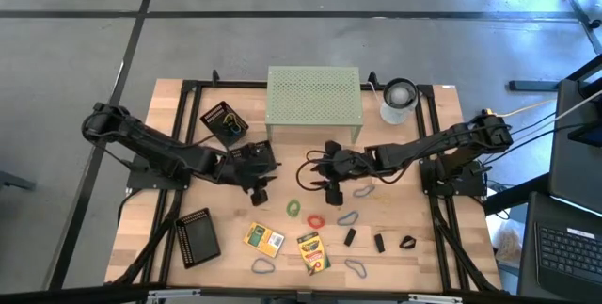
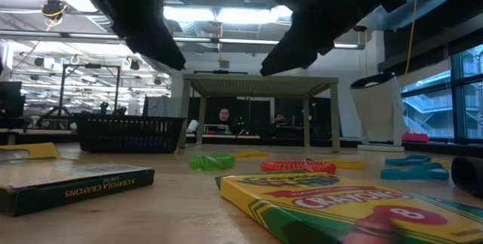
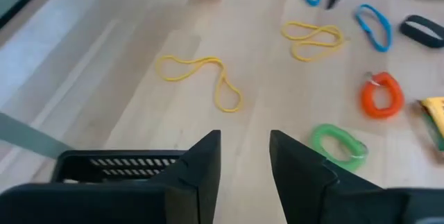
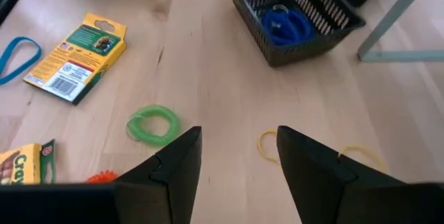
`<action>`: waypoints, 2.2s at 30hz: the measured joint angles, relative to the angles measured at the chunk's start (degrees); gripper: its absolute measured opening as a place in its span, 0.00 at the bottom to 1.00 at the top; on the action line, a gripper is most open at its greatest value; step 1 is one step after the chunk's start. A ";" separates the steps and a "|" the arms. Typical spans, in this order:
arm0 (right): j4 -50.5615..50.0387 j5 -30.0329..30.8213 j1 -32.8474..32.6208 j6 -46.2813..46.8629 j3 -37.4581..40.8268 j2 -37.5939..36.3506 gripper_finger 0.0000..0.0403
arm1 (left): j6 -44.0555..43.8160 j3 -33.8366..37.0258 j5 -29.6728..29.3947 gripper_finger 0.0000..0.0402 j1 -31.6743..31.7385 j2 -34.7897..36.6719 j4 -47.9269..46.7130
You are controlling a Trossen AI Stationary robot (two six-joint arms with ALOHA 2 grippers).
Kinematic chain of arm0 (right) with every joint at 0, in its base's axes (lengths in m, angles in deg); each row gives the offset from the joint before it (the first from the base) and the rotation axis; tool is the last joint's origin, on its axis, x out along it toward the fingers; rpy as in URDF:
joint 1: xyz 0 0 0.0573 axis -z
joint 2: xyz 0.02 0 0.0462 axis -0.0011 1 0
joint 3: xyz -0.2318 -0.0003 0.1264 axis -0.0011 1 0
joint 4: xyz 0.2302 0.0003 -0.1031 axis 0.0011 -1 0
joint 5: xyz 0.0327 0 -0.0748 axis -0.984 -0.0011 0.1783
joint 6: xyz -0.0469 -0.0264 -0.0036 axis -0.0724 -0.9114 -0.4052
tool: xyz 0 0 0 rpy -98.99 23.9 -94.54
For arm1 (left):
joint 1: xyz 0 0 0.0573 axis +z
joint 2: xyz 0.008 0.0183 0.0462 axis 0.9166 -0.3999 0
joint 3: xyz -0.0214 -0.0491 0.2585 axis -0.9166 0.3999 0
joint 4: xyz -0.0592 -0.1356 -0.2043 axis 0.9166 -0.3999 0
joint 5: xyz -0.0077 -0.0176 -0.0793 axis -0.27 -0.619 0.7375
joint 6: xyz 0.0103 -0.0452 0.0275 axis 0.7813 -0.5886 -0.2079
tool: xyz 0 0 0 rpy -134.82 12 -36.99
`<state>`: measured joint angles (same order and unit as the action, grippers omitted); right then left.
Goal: Pick & Place Office Desk Supplies
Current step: Put the green spring keychain into the middle black bin
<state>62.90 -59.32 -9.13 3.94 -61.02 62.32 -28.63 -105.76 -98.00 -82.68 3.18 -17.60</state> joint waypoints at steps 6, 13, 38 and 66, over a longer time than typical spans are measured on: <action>-0.06 -7.79 -0.16 2.36 0.00 2.95 0.48 | -0.17 0.00 -1.33 0.30 -1.88 0.00 0.33; 0.70 -6.71 -2.42 2.38 0.03 4.89 0.48 | -0.15 0.00 -1.49 0.31 -2.10 -1.23 3.12; 0.78 0.73 -8.11 6.40 0.03 4.93 0.48 | 10.56 0.04 4.68 0.51 -0.86 -20.82 29.85; -0.12 0.73 -8.11 4.73 0.00 4.63 0.48 | 4.31 -0.44 14.75 0.52 1.25 -27.81 29.14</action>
<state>62.78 -58.59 -17.24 8.67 -61.02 66.95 -24.32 -106.20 -83.25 -81.44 -24.62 11.54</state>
